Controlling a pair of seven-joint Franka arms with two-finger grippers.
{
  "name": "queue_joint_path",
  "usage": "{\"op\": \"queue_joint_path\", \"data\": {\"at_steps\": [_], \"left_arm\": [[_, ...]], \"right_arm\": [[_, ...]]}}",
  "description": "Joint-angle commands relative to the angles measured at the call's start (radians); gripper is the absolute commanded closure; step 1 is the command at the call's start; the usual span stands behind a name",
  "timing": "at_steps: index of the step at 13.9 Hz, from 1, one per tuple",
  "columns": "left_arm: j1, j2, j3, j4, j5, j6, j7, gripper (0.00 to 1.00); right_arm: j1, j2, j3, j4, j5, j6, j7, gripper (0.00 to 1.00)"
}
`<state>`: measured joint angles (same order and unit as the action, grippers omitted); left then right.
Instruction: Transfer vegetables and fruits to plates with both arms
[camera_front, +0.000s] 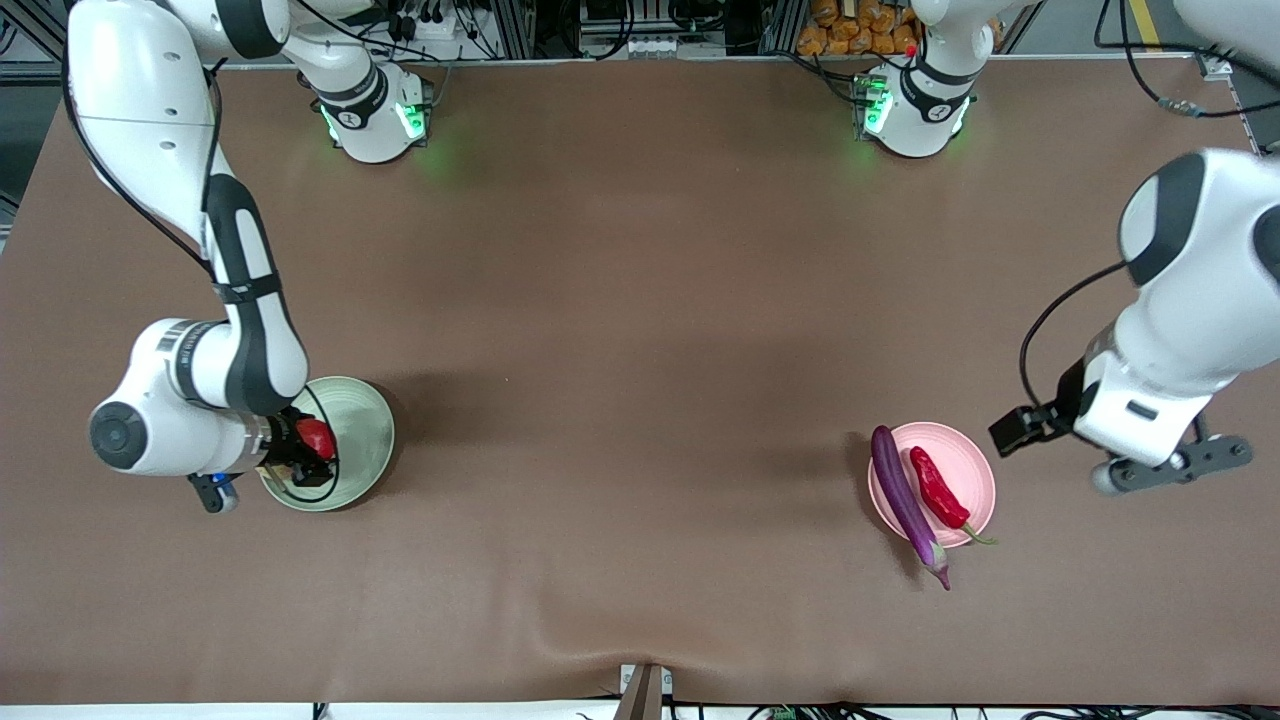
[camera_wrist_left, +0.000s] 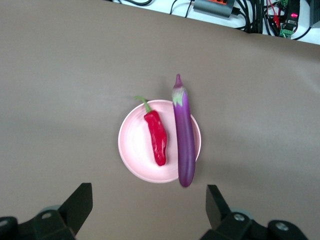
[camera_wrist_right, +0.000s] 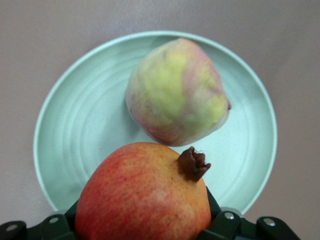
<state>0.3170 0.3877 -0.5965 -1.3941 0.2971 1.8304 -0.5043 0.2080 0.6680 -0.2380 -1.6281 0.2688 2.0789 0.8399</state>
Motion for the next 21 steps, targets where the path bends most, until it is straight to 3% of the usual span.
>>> {"op": "queue_joint_path", "data": {"at_steps": [1, 2, 5, 8, 12, 17, 21], "left_arm": [[0.027, -0.093, -0.005, -0.019, -0.036, -0.077, 0.076, 0.0], [0.031, -0.12, -0.005, -0.019, -0.051, -0.095, 0.084, 0.0], [0.043, -0.19, 0.001, -0.019, -0.107, -0.155, 0.085, 0.0], [0.094, -0.243, 0.0, -0.019, -0.215, -0.212, 0.098, 0.0], [0.102, -0.302, 0.0, -0.019, -0.243, -0.266, 0.098, 0.0], [0.103, -0.345, 0.001, -0.019, -0.289, -0.324, 0.108, 0.0], [0.12, -0.374, 0.001, -0.023, -0.334, -0.347, 0.165, 0.0]], "right_arm": [[0.005, -0.028, 0.008, -0.027, -0.006, 0.013, -0.007, 0.28], [0.007, -0.028, 0.008, -0.027, -0.006, 0.013, -0.007, 0.0], [0.005, -0.036, 0.008, -0.025, -0.008, 0.009, -0.024, 0.0], [-0.025, -0.096, 0.003, -0.019, -0.01, -0.057, -0.213, 0.0], [-0.113, -0.227, 0.003, -0.019, -0.01, -0.186, -0.587, 0.0], [-0.151, -0.445, 0.002, -0.019, -0.023, -0.39, -0.745, 0.0], [-0.112, -0.614, 0.017, 0.013, -0.178, -0.547, -0.86, 0.0]]}}
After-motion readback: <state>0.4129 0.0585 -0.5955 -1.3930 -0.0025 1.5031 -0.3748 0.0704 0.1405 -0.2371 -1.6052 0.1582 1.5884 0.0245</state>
